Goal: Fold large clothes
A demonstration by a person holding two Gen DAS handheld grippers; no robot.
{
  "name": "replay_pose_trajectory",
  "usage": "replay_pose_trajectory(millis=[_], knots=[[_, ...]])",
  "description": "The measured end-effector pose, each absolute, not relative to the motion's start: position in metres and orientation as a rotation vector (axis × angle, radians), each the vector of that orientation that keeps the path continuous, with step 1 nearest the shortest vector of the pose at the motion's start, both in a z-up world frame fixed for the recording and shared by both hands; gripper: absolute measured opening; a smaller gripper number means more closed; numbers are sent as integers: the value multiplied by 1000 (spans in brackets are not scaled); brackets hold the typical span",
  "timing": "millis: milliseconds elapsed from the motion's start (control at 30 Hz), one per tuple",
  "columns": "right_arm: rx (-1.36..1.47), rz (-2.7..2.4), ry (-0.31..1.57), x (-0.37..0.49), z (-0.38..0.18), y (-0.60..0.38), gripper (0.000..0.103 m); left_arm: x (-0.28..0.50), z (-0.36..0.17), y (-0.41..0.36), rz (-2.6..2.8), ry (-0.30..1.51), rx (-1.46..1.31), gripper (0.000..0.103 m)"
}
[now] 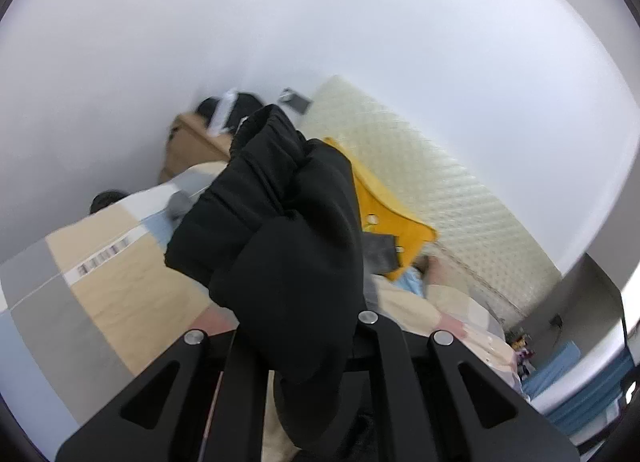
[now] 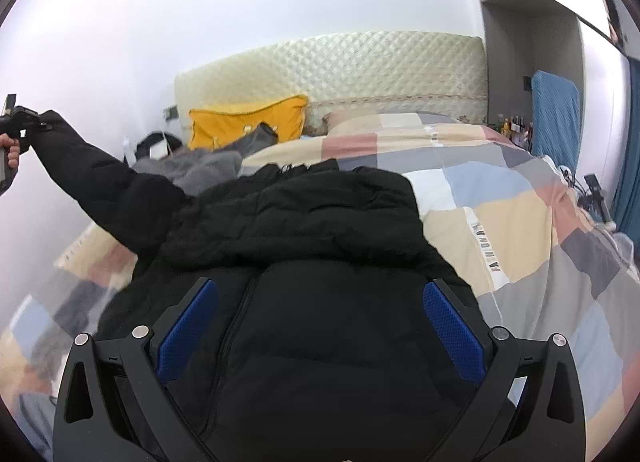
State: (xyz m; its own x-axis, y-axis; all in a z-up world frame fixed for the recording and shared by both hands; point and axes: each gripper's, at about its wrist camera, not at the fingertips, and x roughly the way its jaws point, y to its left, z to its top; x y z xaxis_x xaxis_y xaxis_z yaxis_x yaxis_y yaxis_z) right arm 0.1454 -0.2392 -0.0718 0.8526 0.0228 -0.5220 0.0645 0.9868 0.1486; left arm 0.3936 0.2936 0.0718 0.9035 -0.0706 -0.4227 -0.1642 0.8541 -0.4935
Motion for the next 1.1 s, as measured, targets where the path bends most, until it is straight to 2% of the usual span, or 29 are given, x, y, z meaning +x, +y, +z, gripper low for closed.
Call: replay_pose_trajectory(millis=[233,500,833,1100], knots=[[184,-58,505,137,-67,-269,103,386,117,194,-52,417,-437,8],[184,-30,511,130,-69,-276,103,390,128,79,-137,412,-309,8],[250,-154,526,114,-73,-312,103,391,82,-78,-306,483,-203,8],[264,-181,458,108,-68,-320,103,395,27,-166,-352,516,-153,8]])
